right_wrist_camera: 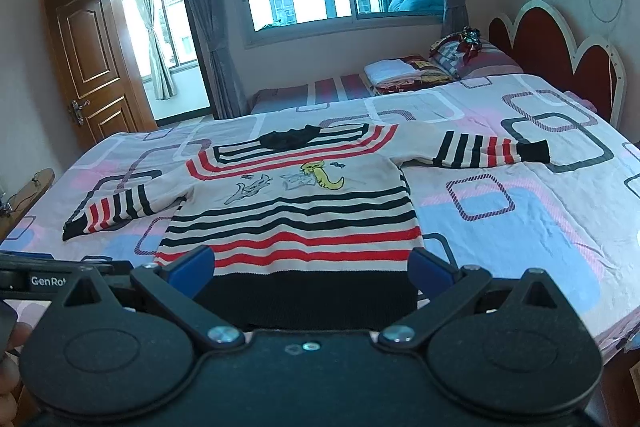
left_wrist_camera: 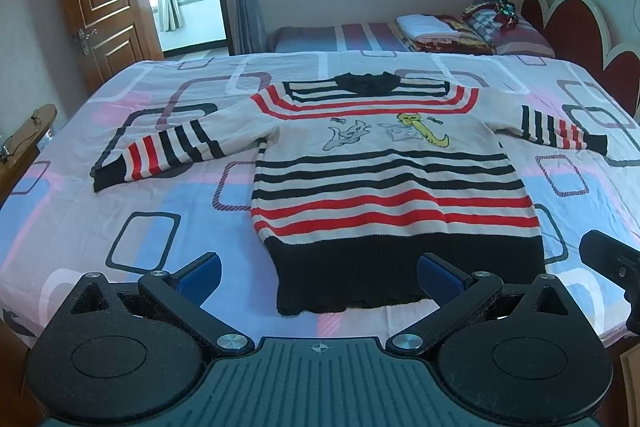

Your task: Fold small clothes

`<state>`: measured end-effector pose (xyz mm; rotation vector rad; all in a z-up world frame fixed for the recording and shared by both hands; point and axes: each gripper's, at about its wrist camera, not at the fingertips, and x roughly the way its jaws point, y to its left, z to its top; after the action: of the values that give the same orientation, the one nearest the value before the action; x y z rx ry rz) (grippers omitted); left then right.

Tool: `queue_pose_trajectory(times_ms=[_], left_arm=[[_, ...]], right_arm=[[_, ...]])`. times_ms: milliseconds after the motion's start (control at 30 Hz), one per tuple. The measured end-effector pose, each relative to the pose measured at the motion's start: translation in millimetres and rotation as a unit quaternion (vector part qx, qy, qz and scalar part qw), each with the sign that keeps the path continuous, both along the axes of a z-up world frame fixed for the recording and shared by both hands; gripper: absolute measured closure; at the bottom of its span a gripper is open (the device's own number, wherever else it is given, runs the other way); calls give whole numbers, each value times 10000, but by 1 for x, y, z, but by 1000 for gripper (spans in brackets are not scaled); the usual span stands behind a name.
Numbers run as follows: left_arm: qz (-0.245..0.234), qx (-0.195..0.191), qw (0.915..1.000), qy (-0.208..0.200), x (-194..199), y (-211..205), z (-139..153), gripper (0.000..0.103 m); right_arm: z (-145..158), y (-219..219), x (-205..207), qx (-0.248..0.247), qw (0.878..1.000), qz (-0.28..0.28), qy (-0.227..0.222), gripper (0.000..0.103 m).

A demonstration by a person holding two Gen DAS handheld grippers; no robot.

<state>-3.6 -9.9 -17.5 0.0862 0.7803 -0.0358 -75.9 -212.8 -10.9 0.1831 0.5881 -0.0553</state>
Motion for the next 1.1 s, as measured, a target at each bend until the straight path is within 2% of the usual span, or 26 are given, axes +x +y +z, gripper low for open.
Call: queue_pose_trajectory(times_ms=[1100], left_arm=[[21, -4, 10000, 34, 9, 2, -5, 0]], right_arm=[[-2, 1, 6, -41, 10000, 3, 26, 1]])
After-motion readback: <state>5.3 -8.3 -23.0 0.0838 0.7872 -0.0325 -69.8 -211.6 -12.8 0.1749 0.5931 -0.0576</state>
